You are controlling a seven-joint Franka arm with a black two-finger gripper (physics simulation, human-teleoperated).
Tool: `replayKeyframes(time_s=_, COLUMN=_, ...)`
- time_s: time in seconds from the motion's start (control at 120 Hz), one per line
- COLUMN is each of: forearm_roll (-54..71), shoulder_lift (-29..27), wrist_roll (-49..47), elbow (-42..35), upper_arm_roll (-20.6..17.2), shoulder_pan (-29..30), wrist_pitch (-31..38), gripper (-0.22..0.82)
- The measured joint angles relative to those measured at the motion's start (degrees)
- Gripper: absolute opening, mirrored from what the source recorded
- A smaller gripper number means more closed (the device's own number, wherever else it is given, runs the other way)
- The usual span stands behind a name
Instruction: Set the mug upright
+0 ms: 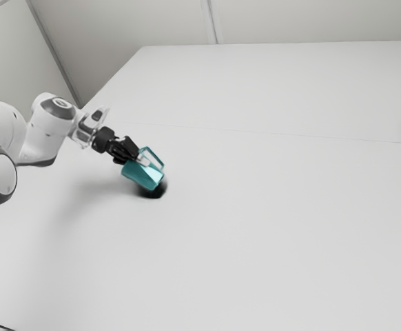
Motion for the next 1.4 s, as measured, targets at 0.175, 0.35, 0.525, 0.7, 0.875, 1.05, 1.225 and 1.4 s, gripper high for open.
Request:
replayKeyframes(time_s=0.175, forearm_roll=1.8, shoulder_lift=-2.6, wrist_roll=0.1, elbow=0.3, upper_arm_roll=0.0, shoulder_pan=-1.8, wrist_pitch=0.0, gripper=-0.14)
replayKeyframes(time_s=0.35, forearm_roll=13.6, shoulder_lift=-7.9, wrist_roll=-1.5, elbow=0.1, upper_arm_roll=0.0, shoulder_pan=-4.3, wrist_pitch=0.1, gripper=-0.16)
replayKeyframes(time_s=0.525, forearm_roll=29.6, shoulder_lift=-12.6, wrist_roll=-4.2, elbow=-1.4, upper_arm_roll=-2.7, shoulder_pan=-6.5, wrist_pitch=2.0, gripper=-0.16)
replayKeyframes(time_s=0.7, forearm_roll=37.7, shoulder_lift=-14.8, wrist_roll=-7.7, elbow=-4.8, upper_arm_roll=-3.9, shoulder_pan=-8.4, wrist_pitch=5.1, gripper=-0.17)
replayKeyframes(time_s=0.875, forearm_roll=42.3, shoulder_lift=-14.8, wrist_roll=-10.5, elbow=-6.4, upper_arm_roll=-3.9, shoulder_pan=-10.8, wrist_pitch=10.3, gripper=-0.17)
replayKeyframes(time_s=1.05, forearm_roll=45.8, shoulder_lift=-12.8, wrist_roll=-12.8, elbow=-6.6, upper_arm_roll=-3.9, shoulder_pan=-11.4, wrist_pitch=15.4, gripper=-0.17)
replayKeyframes(time_s=1.225, forearm_roll=47.2, shoulder_lift=-11.7, wrist_roll=-14.5, elbow=-7.7, upper_arm_roll=-3.9, shoulder_pan=-11.5, wrist_pitch=19.9, gripper=-0.17)
replayKeyframes(time_s=1.4, forearm_roll=47.4, shoulder_lift=-10.0, wrist_roll=-15.9, elbow=-7.7, upper_arm_roll=-3.9, shoulder_pan=-11.5, wrist_pitch=22.4, gripper=-0.17)
